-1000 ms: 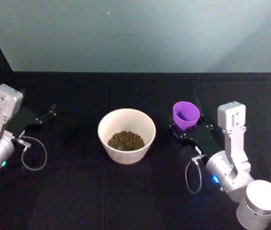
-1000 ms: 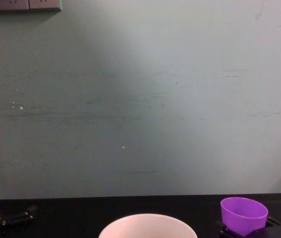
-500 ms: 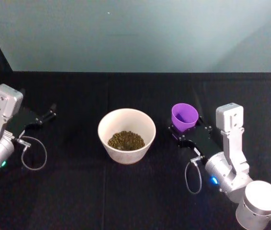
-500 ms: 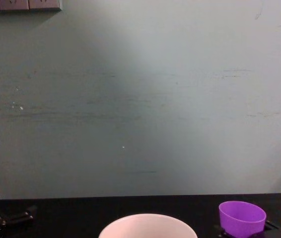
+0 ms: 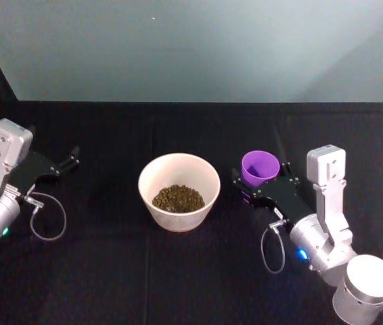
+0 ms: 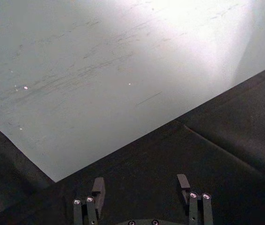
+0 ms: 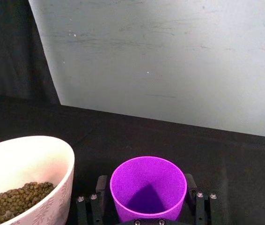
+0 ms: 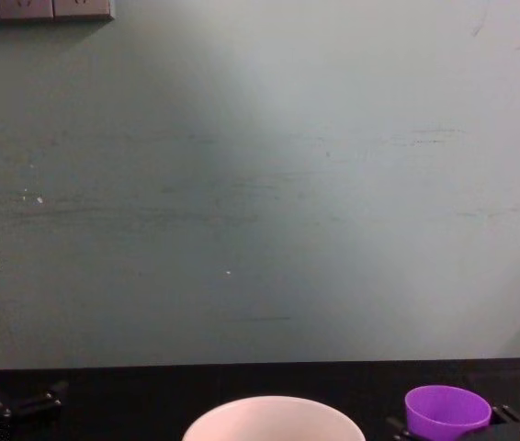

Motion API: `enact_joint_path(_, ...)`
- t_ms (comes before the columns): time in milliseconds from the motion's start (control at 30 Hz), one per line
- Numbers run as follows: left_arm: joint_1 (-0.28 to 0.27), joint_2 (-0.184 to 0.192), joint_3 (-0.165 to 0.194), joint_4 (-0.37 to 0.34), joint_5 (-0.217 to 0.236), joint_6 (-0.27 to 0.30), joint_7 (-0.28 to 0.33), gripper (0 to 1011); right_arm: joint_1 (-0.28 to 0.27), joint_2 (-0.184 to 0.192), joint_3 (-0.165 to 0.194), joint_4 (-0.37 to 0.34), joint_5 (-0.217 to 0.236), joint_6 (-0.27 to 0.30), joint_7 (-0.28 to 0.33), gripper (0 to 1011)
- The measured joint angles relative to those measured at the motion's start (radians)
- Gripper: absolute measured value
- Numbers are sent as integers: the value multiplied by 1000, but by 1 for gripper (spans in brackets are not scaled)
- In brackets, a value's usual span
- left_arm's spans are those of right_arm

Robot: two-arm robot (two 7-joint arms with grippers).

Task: Pick up the cup and pour the mung beans from the cup into the bowl.

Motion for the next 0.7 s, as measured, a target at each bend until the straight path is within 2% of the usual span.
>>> enact_joint_path(133, 0, 0, 0, 0, 0, 0, 0, 1000, 0, 1, -1, -12, 0, -1, 0, 1002)
enact_joint_path(367, 0, 0, 0, 0, 0, 0, 0, 1000, -7, 11, 6, -97, 2, 6, -4, 1003)
enact_joint_path(467, 0, 0, 0, 0, 0, 0, 0, 1000, -7, 16, 14, -149, 8, 35, -9, 1003)
enact_joint_path(700, 0, 0, 0, 0, 0, 0, 0, 1000, 0, 37, 38, -200, 24, 84, -10, 1003)
